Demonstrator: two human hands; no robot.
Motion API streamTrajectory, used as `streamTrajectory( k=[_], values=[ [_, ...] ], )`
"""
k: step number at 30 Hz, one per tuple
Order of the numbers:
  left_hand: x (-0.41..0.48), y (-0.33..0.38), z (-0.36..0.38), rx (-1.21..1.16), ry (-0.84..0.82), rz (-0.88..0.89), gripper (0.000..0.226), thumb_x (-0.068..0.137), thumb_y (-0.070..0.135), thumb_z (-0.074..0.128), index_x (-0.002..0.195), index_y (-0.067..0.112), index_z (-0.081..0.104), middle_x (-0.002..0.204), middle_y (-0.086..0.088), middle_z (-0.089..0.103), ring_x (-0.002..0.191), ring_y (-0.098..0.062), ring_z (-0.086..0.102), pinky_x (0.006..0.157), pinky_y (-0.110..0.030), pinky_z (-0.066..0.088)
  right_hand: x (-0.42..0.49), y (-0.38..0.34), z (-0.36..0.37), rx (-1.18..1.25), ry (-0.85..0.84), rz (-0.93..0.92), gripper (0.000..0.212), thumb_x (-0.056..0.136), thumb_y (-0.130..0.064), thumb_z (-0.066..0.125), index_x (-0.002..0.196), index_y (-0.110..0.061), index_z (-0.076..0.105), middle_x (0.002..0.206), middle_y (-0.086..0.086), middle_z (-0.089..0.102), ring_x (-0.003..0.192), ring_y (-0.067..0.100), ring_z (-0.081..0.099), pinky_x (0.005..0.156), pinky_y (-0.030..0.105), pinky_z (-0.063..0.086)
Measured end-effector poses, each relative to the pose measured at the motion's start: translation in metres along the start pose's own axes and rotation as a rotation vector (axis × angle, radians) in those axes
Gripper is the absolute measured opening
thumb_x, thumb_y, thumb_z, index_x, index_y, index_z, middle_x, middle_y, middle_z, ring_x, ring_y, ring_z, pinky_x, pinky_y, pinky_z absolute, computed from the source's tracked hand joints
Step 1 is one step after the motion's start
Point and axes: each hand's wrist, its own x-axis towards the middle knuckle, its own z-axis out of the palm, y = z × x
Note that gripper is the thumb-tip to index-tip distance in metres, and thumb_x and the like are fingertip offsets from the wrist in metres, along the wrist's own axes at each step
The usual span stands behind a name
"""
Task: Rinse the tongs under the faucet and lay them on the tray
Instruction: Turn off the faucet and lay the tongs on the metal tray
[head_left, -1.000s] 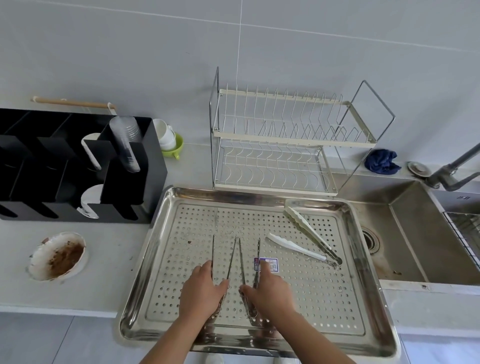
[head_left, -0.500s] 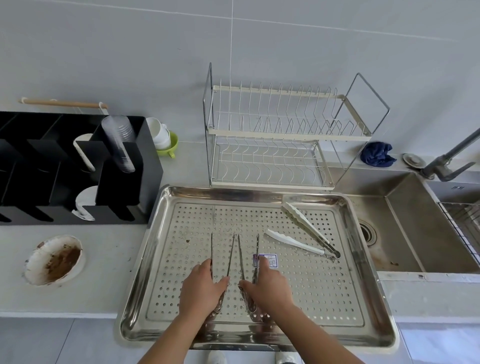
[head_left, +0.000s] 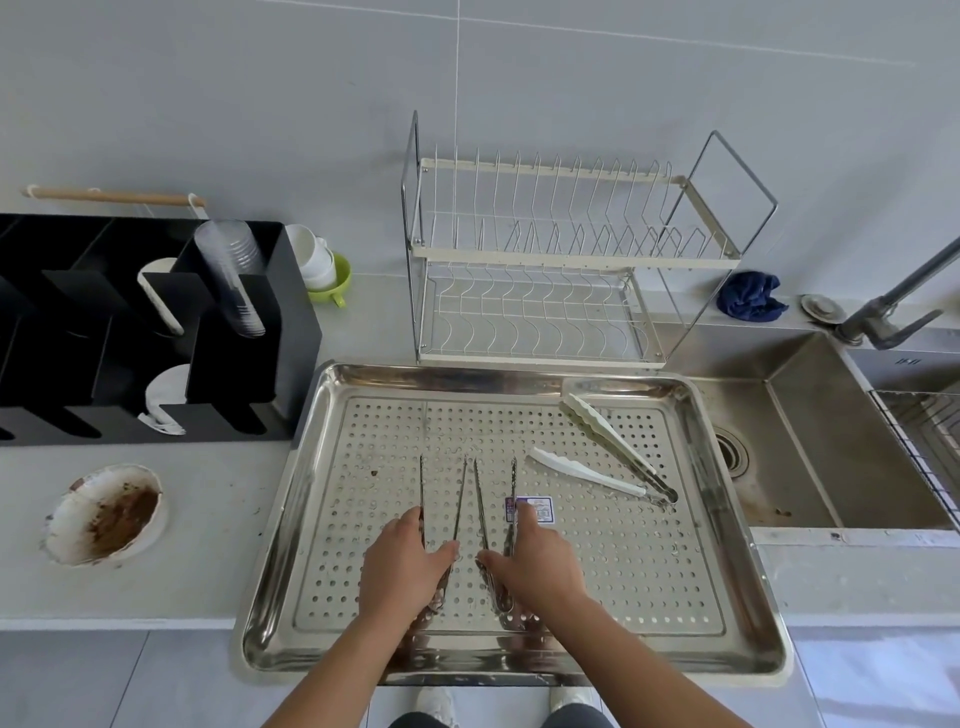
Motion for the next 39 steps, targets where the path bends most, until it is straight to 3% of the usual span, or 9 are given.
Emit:
streamTrajectory(
  k=[8,15,21,23,25,29,31,34,39],
  values=[
    [0.0,0.0,-0.002,0.03,-0.024,0.004,0.082,0.086,0.06,0.064,0.151,0.016,0.039,0.145,-0.005,0.056,0.128,-0.022,0.056,0.103,-0.035,0.046,0.002,0.003,0.003,0.034,0.011,0.005,0.083,0.086,-0.059,0.069,0.149,-0.019,0.031,0.095,0.003,0.072,0.092,0.026,0.071,0.07,0.033,0.054],
    [-0.003,0.001,-0.005,0.056,0.031,-0.032,0.084,0.086,0.074,0.05,0.148,0.018,0.044,0.143,-0.003,0.057,0.125,-0.022,0.059,0.097,-0.038,0.05,-0.002,0.011,-0.007,0.099,0.043,0.013,0.084,0.084,-0.068,0.067,0.147,-0.023,0.034,0.074,-0.006,0.065,0.068,0.013,0.068,0.055,0.026,0.053],
    [-0.001,-0.019,-0.022,0.223,0.191,0.138,0.046,0.093,0.041,0.059,0.133,0.018,0.059,0.115,-0.001,0.062,0.095,-0.017,0.061,0.072,-0.032,0.056,0.014,0.051,-0.05,0.127,0.215,0.031,0.05,0.097,-0.042,0.066,0.14,-0.021,0.054,0.059,-0.006,0.062,0.045,-0.001,0.053,0.039,0.011,0.041],
    [0.005,-0.028,-0.024,0.317,0.213,0.244,0.039,0.086,0.029,0.071,0.121,0.013,0.067,0.104,-0.005,0.061,0.09,-0.02,0.058,0.073,-0.035,0.055,0.024,0.064,-0.074,0.057,0.34,0.034,0.047,0.096,-0.037,0.068,0.138,-0.02,0.056,0.079,-0.007,0.069,0.061,0.003,0.062,0.05,0.014,0.05],
    [0.009,-0.035,-0.022,0.389,0.222,0.322,0.035,0.082,0.025,0.074,0.114,0.012,0.069,0.108,-0.008,0.061,0.096,-0.025,0.059,0.081,-0.04,0.055,0.036,0.078,-0.091,-0.052,0.401,0.015,0.06,0.091,-0.039,0.072,0.143,-0.02,0.049,0.12,0.003,0.066,0.105,0.017,0.063,0.084,0.03,0.058],
    [0.008,-0.048,-0.009,0.437,0.223,0.426,0.039,0.094,0.035,0.052,0.123,0.012,0.062,0.122,-0.01,0.055,0.114,-0.028,0.054,0.101,-0.046,0.049,0.056,0.088,-0.104,-0.288,0.224,0.066,0.105,0.084,-0.055,0.074,0.162,-0.022,0.012,0.167,0.01,0.022,0.151,0.035,0.022,0.121,0.048,0.028],
    [0.005,-0.051,-0.005,0.441,0.211,0.421,0.049,0.099,0.042,0.032,0.128,0.011,0.057,0.129,-0.013,0.05,0.123,-0.032,0.049,0.108,-0.05,0.045,0.062,0.091,-0.102,-0.297,0.163,0.08,0.108,0.088,-0.054,0.071,0.164,-0.02,0.002,0.17,0.01,0.018,0.153,0.036,0.02,0.123,0.051,0.025],
    [0.007,-0.051,-0.004,0.449,0.179,0.402,0.067,0.102,0.049,0.006,0.129,0.011,0.054,0.135,-0.016,0.047,0.131,-0.036,0.044,0.111,-0.055,0.041,0.062,0.095,-0.098,-0.294,0.165,0.092,0.093,0.09,-0.047,0.07,0.16,-0.016,0.017,0.152,0.009,0.046,0.14,0.032,0.042,0.116,0.049,0.04],
    [0.005,-0.047,-0.007,0.468,0.131,0.353,0.05,0.097,0.041,0.03,0.128,0.011,0.055,0.133,-0.018,0.05,0.129,-0.039,0.045,0.11,-0.057,0.041,0.046,0.101,-0.082,-0.238,0.191,0.111,0.077,0.088,-0.052,0.071,0.145,-0.014,0.037,0.129,0.007,0.059,0.116,0.024,0.057,0.101,0.037,0.053]
  ],
)
